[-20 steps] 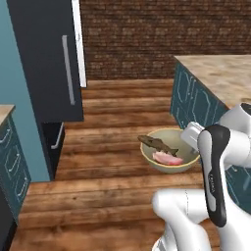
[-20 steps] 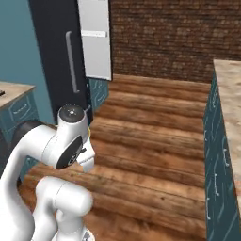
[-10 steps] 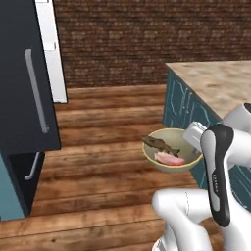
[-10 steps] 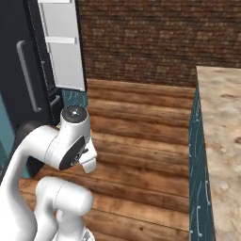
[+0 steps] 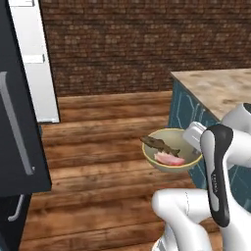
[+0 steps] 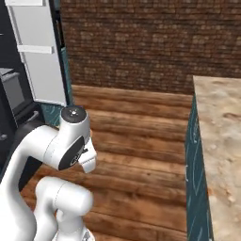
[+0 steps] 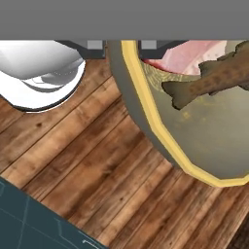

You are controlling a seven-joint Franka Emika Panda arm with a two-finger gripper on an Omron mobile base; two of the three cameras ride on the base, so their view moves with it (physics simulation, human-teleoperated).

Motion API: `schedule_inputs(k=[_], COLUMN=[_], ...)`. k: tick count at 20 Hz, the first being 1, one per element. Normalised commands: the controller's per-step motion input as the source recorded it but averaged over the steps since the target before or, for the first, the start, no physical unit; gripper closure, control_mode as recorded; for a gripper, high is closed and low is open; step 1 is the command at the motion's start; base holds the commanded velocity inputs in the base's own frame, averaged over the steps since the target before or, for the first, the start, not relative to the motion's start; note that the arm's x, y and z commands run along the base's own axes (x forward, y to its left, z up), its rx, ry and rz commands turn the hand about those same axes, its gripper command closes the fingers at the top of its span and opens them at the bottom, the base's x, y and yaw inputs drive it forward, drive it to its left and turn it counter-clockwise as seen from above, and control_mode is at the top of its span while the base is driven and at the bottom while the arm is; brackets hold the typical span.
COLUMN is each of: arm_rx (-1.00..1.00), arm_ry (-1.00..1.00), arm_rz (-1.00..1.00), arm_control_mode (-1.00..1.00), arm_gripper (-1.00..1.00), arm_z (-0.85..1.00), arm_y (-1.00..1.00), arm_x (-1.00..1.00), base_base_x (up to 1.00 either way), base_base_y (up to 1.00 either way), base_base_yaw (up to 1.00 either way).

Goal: Place the bowl with the eggplant and garlic on the second highest shelf of the fridge. Place the bowl with the steak and fish on the top shelf of the fridge.

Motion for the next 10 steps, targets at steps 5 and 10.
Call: schedule_inputs(k=[5,10], arm_rx=[0.00,0.00], arm_ry=[0.00,0.00], arm_rz=[0.00,0.00], arm_control_mode=[1.00,1.00], arm_gripper=[1.00,1.00], arm_z=[0.00,0.00], arm_y=[0.00,0.00], arm_x=[0.00,0.00], base_base_x=[1.00,1.00], base_base_y=[-0.37,-0.44], base_base_yaw=[-0.05,-0.05])
